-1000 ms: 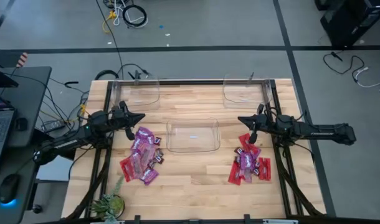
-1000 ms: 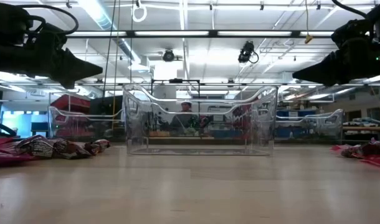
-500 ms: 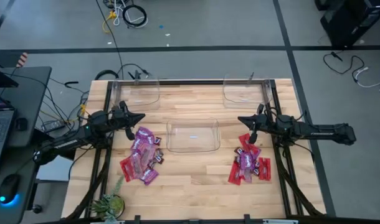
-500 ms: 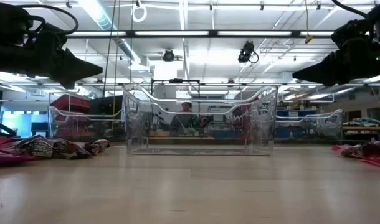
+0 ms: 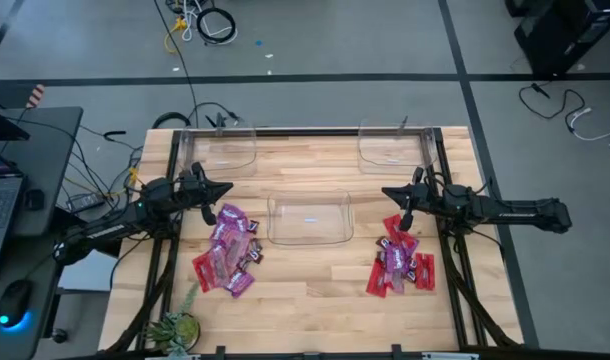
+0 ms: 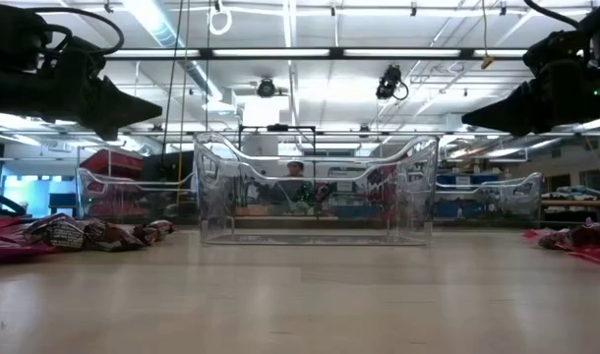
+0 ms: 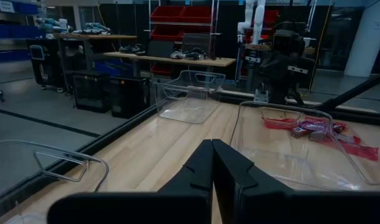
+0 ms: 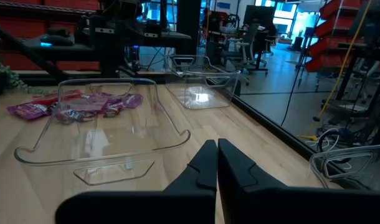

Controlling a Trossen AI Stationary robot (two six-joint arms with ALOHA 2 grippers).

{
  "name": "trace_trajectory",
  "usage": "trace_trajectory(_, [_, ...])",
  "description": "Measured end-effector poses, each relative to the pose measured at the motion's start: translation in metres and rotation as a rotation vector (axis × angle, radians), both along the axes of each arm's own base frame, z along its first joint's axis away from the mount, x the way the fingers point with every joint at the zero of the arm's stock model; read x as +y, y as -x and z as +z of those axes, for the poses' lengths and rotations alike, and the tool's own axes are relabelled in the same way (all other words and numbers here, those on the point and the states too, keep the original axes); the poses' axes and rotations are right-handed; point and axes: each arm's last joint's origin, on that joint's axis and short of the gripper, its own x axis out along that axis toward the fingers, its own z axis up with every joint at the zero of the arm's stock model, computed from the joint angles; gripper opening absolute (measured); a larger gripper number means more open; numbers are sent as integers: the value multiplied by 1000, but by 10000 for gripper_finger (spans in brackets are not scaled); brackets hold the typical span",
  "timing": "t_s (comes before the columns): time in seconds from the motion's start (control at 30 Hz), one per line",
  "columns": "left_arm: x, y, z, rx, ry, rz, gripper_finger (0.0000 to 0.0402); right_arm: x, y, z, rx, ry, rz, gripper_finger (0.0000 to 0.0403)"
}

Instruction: Sort candy

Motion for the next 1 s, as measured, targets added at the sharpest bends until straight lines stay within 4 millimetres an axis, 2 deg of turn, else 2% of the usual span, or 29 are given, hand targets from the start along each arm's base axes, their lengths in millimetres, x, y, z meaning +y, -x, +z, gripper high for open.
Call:
trace_trajectory(0.5, [0, 0, 0, 0, 0, 0, 10, 0, 0, 1, -8, -2, 0, 1])
trace_trajectory(0.6, [0, 0, 0, 0, 0, 0, 10, 0, 0, 6, -71, -25, -2, 1])
trace_trajectory(0.83, [0, 0, 0, 1, 0, 0, 10, 1, 1, 29, -339, -66, 24, 1])
trace_trajectory(1.0, [0, 0, 0, 0, 0, 0, 10, 5, -5, 22, -278, -160, 119, 1])
